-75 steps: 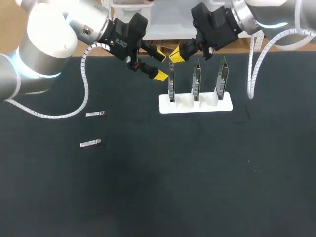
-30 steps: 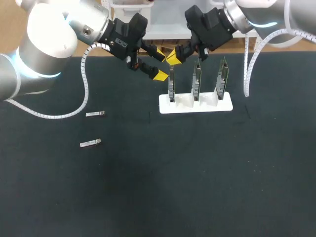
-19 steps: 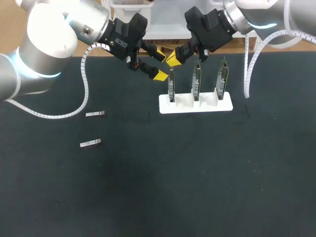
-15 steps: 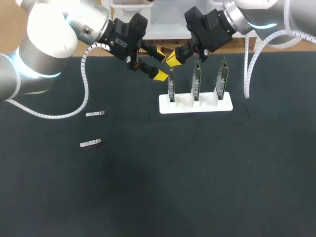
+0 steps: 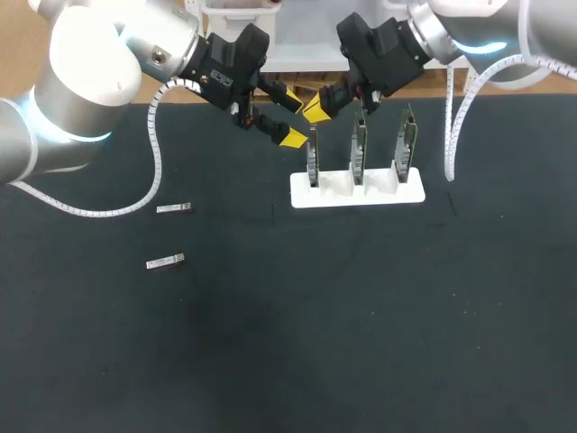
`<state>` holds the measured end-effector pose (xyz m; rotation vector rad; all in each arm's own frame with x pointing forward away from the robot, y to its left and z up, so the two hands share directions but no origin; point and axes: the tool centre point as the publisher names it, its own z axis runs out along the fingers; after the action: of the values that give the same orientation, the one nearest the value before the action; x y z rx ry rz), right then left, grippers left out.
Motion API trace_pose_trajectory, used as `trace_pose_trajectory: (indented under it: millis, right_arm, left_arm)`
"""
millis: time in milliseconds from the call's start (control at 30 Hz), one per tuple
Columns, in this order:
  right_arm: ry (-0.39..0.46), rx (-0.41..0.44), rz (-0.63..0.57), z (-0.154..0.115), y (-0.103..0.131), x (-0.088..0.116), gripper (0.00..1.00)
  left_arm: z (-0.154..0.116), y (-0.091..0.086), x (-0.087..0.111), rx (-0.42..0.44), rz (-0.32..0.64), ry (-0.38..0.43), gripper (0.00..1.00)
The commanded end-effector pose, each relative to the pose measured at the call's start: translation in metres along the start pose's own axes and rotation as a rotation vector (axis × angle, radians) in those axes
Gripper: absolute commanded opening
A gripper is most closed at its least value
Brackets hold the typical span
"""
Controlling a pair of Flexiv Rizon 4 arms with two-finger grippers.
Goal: Pick up the optical module with the left hand, and insert it into the network port with the right hand.
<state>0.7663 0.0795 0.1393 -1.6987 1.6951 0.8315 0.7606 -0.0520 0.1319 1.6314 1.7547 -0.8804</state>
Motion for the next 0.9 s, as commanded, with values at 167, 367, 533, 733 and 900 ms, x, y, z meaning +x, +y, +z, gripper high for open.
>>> trace_pose_trajectory:
  millis: [167,367,533,733,900]
  right_arm:
    - [-0.005,0.005,0.007,0.006,0.002,0.011,0.00]
    - [-0.025,0.010,0.005,0.004,-0.002,0.005,0.00]
    - [-0.043,0.017,0.011,0.000,-0.003,0.002,0.00]
    - [-0.089,0.022,0.009,-0.006,-0.001,-0.007,0.00]
    - [-0.110,0.028,-0.003,-0.011,-0.002,-0.015,0.00]
  left_arm:
    - [0.000,0.000,-0.001,-0.002,-0.002,0.003,1.00]
    - [0.000,0.000,-0.001,-0.002,-0.002,0.003,1.00]
    - [0.000,0.000,-0.001,-0.002,-0.002,0.003,1.00]
    - [0.000,0.000,-0.001,-0.002,-0.002,0.003,1.00]
    - [0.000,0.000,-0.001,-0.002,-0.002,0.003,1.00]
